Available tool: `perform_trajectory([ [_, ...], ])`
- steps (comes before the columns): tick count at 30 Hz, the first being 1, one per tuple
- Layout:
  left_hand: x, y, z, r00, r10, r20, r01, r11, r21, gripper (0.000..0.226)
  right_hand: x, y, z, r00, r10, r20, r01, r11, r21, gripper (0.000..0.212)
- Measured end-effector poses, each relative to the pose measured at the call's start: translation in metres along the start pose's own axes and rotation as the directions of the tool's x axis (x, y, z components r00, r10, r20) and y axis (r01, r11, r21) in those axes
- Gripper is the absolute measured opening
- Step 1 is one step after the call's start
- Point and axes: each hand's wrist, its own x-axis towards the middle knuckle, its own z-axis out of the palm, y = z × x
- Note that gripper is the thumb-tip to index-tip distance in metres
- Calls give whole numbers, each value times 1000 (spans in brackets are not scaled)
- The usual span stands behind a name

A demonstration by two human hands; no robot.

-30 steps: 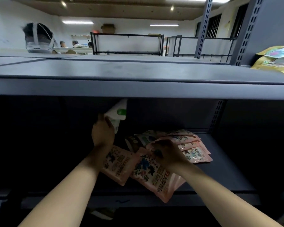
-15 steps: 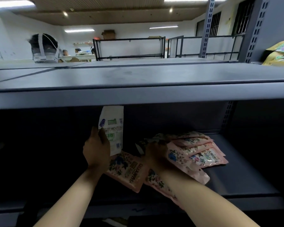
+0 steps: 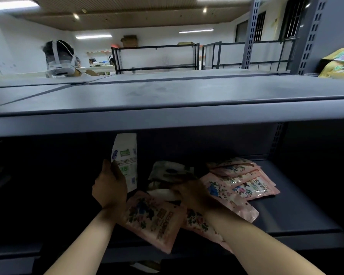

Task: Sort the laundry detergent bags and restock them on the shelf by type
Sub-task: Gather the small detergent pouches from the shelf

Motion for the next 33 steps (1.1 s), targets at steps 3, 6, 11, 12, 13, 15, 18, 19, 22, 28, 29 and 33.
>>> perform_trajectory([
  [3,-2,-2,-1,1000,-8,29,8,1000,-6,28,2,-4,-9,996,20,85,-13,996,-88,43],
  [6,-6,-2,-2,998,-3,55,3,1000,-7,28,7,-6,-16,951,302,69,-288,943,-166,44],
  [11,-10,-2,1,993,-2,121,-2,999,36,27,26,-7,4,782,603,155,-620,778,104,73],
  [12,-9,-4,3,990,-2,143,-4,999,45,28,33,-5,8,733,655,184,-680,707,192,80],
  [13,-9,-6,4,986,-3,164,-6,999,53,28,40,1,12,699,690,191,-714,654,251,82],
  [15,-8,-8,7,979,-12,203,-2,998,67,31,49,13,16,663,721,204,-740,587,330,81],
  [18,-8,-9,9,970,-11,242,-11,996,91,36,53,14,6,680,688,253,-721,566,400,61],
  [19,-7,-8,9,969,-6,245,-15,996,87,36,53,12,0,692,675,256,-709,568,418,54],
  [22,-7,-7,6,981,9,193,-18,999,47,35,57,7,-13,720,662,208,-671,589,449,38],
  [28,-6,16,-11,1000,14,27,-15,999,41,32,50,-4,-49,759,649,-46,-490,616,617,42],
  [29,-6,22,-12,1000,1,29,-2,999,45,32,46,-3,-58,762,641,-93,-479,655,585,41],
  [33,-18,43,-13,999,-23,28,22,999,34,34,21,7,-85,783,597,-177,-452,740,497,36],
])
